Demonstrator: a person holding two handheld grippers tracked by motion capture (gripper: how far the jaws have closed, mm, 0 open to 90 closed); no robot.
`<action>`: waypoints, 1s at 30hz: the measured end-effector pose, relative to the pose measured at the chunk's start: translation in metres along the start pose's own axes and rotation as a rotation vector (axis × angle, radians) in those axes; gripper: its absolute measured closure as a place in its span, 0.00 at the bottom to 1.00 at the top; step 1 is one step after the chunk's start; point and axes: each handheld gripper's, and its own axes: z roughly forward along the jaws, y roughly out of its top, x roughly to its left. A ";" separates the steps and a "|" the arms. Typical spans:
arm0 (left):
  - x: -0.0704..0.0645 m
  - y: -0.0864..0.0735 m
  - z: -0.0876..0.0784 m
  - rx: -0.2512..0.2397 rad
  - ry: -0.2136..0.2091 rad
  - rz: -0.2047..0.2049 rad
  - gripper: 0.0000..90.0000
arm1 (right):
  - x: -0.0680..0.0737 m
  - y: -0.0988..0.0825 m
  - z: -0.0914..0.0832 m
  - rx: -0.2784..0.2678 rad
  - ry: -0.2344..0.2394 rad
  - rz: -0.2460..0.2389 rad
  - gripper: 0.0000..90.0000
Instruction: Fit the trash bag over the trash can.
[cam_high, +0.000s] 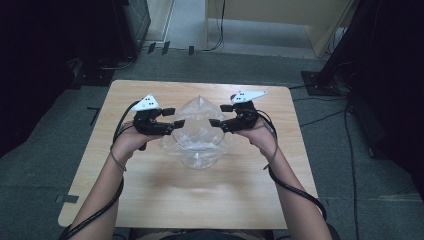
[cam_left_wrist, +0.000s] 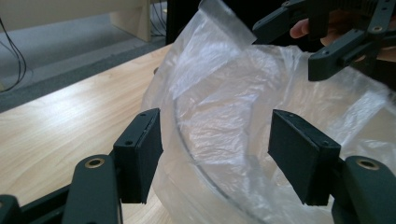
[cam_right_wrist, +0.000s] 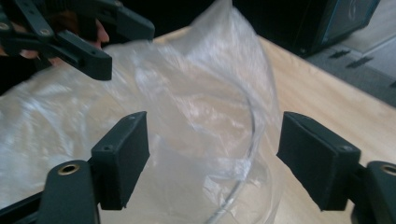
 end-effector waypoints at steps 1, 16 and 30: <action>0.000 0.001 -0.002 -0.002 0.004 0.002 0.38 | 0.001 0.002 -0.003 -0.012 0.003 -0.002 0.30; -0.003 0.004 -0.023 0.002 -0.010 -0.058 0.66 | 0.030 0.049 0.029 0.117 0.068 -0.097 0.87; -0.001 -0.007 -0.016 0.049 0.014 -0.068 0.62 | 0.041 0.050 0.102 0.458 0.127 -0.074 0.72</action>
